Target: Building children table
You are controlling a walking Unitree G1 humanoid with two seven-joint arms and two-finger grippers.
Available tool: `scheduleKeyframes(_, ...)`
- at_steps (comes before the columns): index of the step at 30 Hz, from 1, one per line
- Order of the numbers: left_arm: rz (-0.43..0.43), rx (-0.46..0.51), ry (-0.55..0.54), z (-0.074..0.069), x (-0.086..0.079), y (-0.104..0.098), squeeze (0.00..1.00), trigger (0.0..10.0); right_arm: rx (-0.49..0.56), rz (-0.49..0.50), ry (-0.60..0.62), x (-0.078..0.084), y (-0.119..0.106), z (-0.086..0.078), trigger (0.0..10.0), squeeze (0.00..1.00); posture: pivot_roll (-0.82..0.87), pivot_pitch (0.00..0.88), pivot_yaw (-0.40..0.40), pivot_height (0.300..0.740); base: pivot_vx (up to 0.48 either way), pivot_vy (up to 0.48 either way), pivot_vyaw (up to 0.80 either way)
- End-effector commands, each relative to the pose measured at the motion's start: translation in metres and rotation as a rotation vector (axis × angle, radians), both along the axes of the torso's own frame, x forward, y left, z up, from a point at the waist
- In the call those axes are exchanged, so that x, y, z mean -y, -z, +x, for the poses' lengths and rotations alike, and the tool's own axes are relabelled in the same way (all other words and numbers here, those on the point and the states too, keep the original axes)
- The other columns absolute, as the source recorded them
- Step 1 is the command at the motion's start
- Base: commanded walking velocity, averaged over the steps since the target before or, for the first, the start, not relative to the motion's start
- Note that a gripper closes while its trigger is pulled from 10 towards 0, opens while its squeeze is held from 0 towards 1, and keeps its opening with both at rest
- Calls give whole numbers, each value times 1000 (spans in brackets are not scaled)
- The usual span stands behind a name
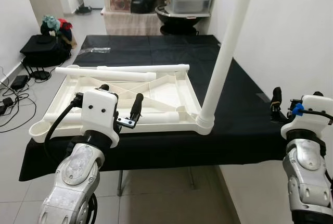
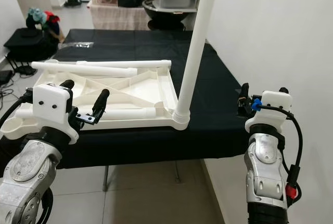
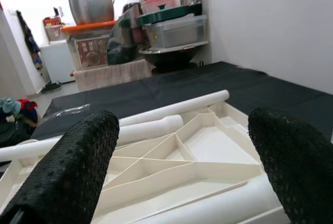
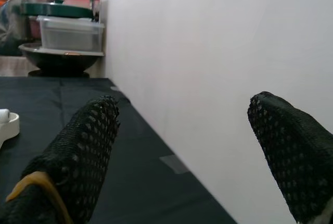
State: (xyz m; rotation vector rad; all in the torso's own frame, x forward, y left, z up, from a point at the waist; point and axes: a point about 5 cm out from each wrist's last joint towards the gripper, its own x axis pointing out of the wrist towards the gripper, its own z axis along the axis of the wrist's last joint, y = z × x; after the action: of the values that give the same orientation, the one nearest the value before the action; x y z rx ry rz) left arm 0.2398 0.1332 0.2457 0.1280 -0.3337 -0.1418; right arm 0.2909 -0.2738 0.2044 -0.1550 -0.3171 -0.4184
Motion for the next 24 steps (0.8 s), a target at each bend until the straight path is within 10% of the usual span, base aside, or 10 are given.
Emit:
scheduleKeyframes(1,9,-10,5,0,1,1,0,10000,-9,15,4,0,4,0,10000,0,61,116,-67,740,277,0,0)
scheduleKeyframes(20,-10,-25,-3,2,0,1,0,10000,-35,7,20,-1,6,2,10000,0,62,118,-69,740,15,0,0)
scheduleKeyframes(24,-24,-23,-3,2,-1,0,0,10000,-264,96,178,22,30,17,10000,0,61,120,-67,740,0,0,0)
